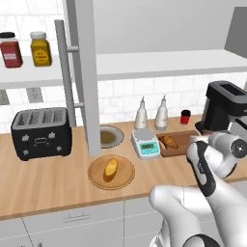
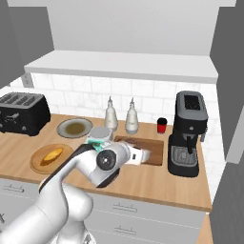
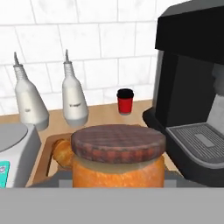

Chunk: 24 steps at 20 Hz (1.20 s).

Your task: From the different types of pastries on the counter, select a croissant and place it on the cutting board. Then retrieve a jar of jam from the cabinet and place it alongside the croissant on the cutting board.

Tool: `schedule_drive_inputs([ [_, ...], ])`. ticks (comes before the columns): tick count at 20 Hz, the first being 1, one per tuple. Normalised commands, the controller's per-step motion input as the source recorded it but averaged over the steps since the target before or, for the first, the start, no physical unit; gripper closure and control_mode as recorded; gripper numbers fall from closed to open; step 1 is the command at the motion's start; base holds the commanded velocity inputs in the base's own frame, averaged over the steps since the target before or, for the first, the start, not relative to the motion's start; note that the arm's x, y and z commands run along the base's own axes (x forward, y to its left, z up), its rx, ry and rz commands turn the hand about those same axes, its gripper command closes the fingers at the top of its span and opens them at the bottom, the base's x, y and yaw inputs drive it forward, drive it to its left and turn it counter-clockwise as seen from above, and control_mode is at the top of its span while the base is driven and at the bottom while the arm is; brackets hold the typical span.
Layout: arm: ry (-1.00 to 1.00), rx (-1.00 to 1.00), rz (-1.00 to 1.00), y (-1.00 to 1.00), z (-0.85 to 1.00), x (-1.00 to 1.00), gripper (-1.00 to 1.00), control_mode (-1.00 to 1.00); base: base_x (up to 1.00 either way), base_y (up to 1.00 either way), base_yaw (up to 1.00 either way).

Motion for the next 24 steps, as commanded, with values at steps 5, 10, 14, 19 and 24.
schedule_drive_inputs([
  [5,-0.23,-0.11,0.0,0.02,-0.22,0.0,1.0,-1.0,0.0,0.0,0.0],
  [10,-0.11,-0.14,0.0,0.34,-0.28,0.06,1.0,-1.0,0.0,0.0,0.0],
  [14,0.0,-0.12,0.0,0.41,-0.15,0.41,1.0,-1.0,0.0,0.0,0.0],
  [19,0.0,-0.08,0.0,0.19,-0.1,0.3,1.0,-1.0,0.0,0.0,0.0],
  [24,0.01,-0.03,0.0,0.08,-0.34,0.07,1.0,-1.0,0.0,0.0,0.0],
])
